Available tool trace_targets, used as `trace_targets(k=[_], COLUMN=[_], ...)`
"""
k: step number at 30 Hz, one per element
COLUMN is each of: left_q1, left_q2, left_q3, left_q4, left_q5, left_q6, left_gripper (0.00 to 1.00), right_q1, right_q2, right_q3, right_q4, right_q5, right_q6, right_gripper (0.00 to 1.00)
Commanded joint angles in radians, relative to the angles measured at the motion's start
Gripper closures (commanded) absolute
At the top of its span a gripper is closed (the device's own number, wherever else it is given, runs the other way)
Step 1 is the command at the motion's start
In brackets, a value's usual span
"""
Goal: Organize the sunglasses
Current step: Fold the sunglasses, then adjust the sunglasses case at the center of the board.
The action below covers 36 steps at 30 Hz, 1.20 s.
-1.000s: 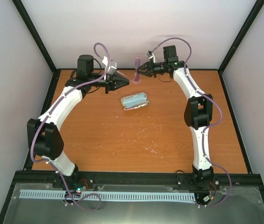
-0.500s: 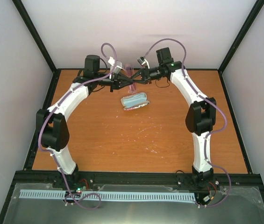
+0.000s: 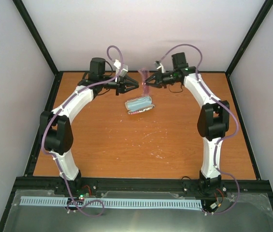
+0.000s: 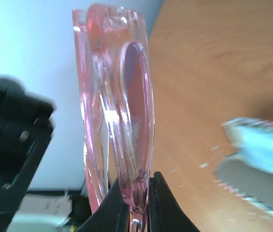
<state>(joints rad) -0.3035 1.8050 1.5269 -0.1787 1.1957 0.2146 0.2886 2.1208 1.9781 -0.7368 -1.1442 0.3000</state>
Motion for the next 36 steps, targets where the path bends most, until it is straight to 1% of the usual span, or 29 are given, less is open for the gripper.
trace_targets(k=[1,4,8,11,13,16,20,25,28,36], left_q1=[-0.039,-0.045,-0.046,-0.051,-0.061,-0.088,-0.145,-0.190,-0.200,-0.199], left_q2=[0.042,0.091,0.116,0.139,0.156,0.179,0.211,0.252,0.303,0.372], left_q3=[0.040,0.066,0.039,0.018,0.014,0.011,0.003,0.018,0.051,0.085], left_q4=[-0.025,-0.124,-0.308,-0.445,-0.513,-0.568,-0.582,-0.596,-0.635,-0.627], left_q5=[-0.029,-0.057,-0.177,-0.268,-0.328,-0.395,-0.480,-0.507,-0.531,-0.619], left_q6=[0.027,0.076,0.259,0.383,0.430,0.472,0.479,0.458,0.448,0.422], left_gripper=[0.85,0.93,0.99,0.99,0.99,0.99,0.99,0.99,0.99,0.99], right_q1=[-0.144,-0.171,-0.172,-0.172,-0.172,-0.172,-0.172,-0.171,-0.170,-0.170], right_q2=[-0.028,0.034,0.132,0.173,0.200,0.241,0.271,0.283,0.282,0.285], right_q3=[-0.031,0.045,0.118,0.122,0.136,0.164,0.168,0.168,0.169,0.182], right_q4=[0.300,0.317,0.343,0.386,0.386,0.386,0.388,0.355,0.342,0.292], right_q5=[0.136,0.127,0.064,0.034,0.028,0.018,0.015,0.020,0.033,0.100], right_q6=[0.209,0.219,0.239,0.257,0.252,0.251,0.238,0.203,0.188,0.141], right_gripper=[0.97,0.97,0.97,0.97,0.97,0.97,0.97,0.97,0.97,0.97])
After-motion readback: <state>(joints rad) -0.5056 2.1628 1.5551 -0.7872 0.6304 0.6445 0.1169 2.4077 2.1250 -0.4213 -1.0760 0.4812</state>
